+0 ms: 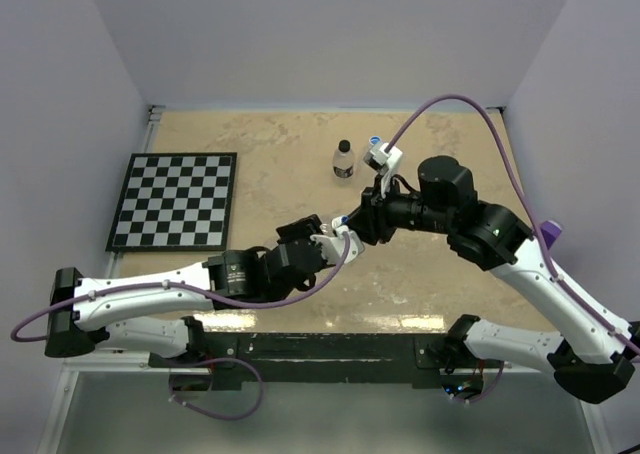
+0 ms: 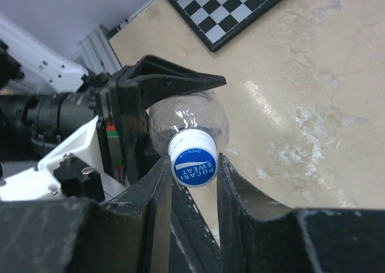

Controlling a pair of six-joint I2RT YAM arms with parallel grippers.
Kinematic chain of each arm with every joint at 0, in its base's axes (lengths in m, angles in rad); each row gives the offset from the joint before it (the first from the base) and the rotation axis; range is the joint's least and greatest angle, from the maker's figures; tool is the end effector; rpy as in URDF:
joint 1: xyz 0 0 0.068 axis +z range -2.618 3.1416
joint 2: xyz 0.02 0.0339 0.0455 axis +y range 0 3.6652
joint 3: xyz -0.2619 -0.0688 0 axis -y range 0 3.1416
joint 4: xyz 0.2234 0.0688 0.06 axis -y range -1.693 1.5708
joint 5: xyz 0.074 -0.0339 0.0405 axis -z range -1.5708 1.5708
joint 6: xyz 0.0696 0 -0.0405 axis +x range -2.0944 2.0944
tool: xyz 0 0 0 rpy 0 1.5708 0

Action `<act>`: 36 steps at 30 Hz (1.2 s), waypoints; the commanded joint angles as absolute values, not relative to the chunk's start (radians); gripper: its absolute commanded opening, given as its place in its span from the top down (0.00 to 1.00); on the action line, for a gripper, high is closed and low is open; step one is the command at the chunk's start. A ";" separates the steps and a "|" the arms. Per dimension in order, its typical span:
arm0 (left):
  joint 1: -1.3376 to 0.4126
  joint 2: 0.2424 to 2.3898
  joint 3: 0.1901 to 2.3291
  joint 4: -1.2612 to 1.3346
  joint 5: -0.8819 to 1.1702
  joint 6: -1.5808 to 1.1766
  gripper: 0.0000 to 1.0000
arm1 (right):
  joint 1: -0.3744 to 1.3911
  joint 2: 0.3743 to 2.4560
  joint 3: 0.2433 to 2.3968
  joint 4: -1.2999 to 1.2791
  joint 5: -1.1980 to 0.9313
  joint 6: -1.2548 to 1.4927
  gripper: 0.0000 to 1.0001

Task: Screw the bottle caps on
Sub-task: Screw the bottle cap onto the plastic bottle.

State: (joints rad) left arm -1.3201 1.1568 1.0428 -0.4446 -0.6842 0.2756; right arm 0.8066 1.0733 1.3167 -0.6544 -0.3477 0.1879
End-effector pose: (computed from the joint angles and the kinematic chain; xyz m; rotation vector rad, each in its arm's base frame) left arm 0.1051 -0.2331 0.3197 1.1311 1.6428 0.0629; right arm 0.1387 0.1790 0.4000 -0.8608 1.9077 0.9706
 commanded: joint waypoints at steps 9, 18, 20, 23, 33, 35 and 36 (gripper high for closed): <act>-1.468 1.177 0.848 0.523 -0.983 0.655 1.00 | 0.821 1.092 1.131 -0.433 -0.236 0.724 1.00; -1.303 1.075 0.896 0.047 -0.575 0.344 1.00 | 0.819 1.052 1.345 -0.459 -0.144 0.517 0.47; -1.232 1.039 0.899 -0.056 -0.432 0.315 1.00 | 0.821 1.039 1.400 -0.478 -0.112 0.398 0.43; -1.142 0.996 0.922 -0.182 -0.217 0.285 1.00 | 0.819 1.005 1.459 -0.498 -0.124 0.208 0.37; -0.810 0.998 1.040 -0.351 0.553 0.304 1.00 | 0.822 1.017 1.592 -0.759 -0.383 -0.392 0.35; -0.790 1.034 1.083 -0.389 0.647 0.325 1.00 | 0.819 1.045 1.620 -0.817 -0.431 -0.448 0.37; -0.782 1.049 1.098 -0.409 0.684 0.337 1.00 | 0.821 1.054 1.629 -0.837 -0.451 -0.465 0.38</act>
State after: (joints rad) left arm -0.8131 1.0004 1.0103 -0.3336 0.3508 0.3103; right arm 0.8181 0.9909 1.5803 -0.6754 -0.3244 -0.2409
